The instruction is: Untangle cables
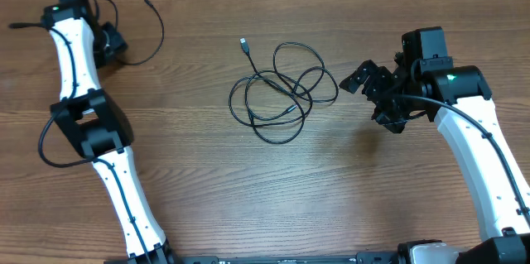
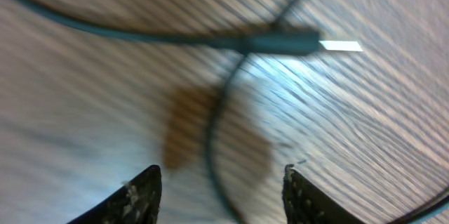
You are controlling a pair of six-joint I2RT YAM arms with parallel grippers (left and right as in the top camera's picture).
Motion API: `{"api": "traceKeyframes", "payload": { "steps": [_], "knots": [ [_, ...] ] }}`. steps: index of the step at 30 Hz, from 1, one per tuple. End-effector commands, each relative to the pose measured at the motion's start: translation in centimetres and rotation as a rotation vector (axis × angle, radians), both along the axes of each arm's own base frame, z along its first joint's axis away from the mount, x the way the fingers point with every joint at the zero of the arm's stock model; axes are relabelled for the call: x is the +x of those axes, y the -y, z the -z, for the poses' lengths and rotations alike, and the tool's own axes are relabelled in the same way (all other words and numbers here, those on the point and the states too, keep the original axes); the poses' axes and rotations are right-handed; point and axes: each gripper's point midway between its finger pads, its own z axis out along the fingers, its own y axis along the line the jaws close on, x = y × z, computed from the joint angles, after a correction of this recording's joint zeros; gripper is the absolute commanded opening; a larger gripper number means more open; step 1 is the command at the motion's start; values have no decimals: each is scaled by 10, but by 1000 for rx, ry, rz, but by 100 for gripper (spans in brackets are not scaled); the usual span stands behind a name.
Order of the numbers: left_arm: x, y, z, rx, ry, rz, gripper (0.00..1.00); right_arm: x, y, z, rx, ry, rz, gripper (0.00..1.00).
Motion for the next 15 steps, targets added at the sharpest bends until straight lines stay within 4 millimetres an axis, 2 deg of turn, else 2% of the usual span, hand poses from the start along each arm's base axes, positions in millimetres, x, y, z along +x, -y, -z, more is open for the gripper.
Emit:
{"api": "traceKeyframes", "payload": {
  "steps": [1,4,8,10,15],
  "knots": [
    [-3,29,40,-67,-63,59,58,3,1,-7,-6,27,-2,100],
    [-11,36,58,-84,-114,65,50,3,1,-7,-6,27,-2,100],
    [-20,40,75,-110,-161,42,16,3,1,-7,-6,27,-2,100],
    [-21,46,76,-146,-161,25,6,3,1,-7,-6,27,-2,100],
    [-6,61,70,-253,-95,-15,4,3,1,-7,-6,27,-2,100]
  ]
}}
